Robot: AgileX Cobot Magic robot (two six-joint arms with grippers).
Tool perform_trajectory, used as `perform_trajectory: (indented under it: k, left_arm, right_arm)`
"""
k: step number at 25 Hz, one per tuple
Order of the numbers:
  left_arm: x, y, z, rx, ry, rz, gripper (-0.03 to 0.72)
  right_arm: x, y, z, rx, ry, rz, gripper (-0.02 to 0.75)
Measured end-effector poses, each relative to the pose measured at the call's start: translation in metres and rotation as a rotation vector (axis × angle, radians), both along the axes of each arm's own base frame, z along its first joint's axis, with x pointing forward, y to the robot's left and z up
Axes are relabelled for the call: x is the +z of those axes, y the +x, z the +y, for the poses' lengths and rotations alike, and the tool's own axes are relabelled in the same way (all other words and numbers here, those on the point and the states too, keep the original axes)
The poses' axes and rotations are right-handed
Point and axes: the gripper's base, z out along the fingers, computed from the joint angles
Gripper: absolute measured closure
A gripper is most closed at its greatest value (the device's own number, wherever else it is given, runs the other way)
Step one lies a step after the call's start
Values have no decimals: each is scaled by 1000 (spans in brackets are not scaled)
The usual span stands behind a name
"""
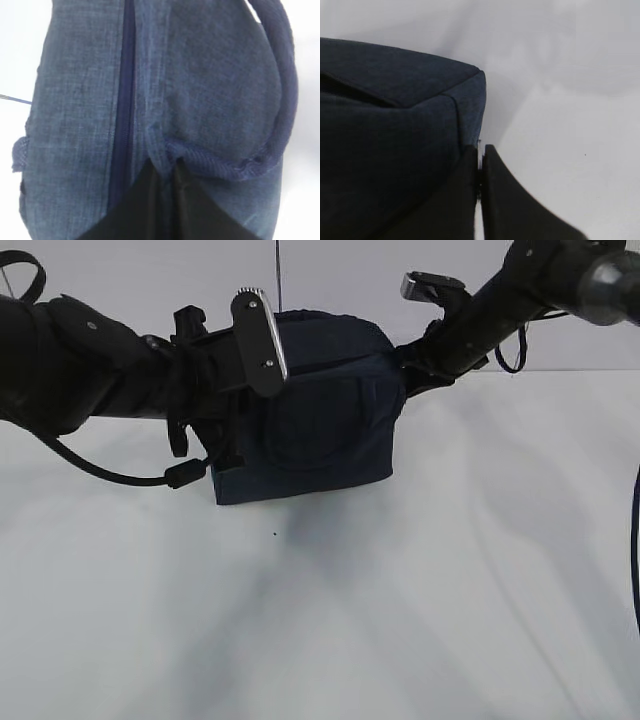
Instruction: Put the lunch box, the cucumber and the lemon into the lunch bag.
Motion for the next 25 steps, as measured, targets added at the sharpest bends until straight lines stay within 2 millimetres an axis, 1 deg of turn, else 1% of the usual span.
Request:
perform_trajectory:
  k: [2,17,19,21,22,24,25]
  left_arm:
    - [-1,0,0,0,1,1,678]
    - [0,2,2,25,7,-19,678]
    - [-1,3,2,30,9,-21,678]
    - [-1,3,2,33,9,-21,678]
    - [-1,3,2,35,9,-23,678]
    - [-1,3,3,42,4,-21,678]
    - [-1,3,3,47,0,-20,678]
  right_arm:
    - [-6,1,0,0,-1,10,731]
    - [-5,-1,1,44,-9,9,725]
    - [-4,-3,2,64,-1,18,682]
    - [-1,-4,4,89,10,22,597]
    - [0,-4,5,98,16,28,540]
    - [7,-4,5,115,21,23,433]
    - [12,-5,6,127,22,24,400]
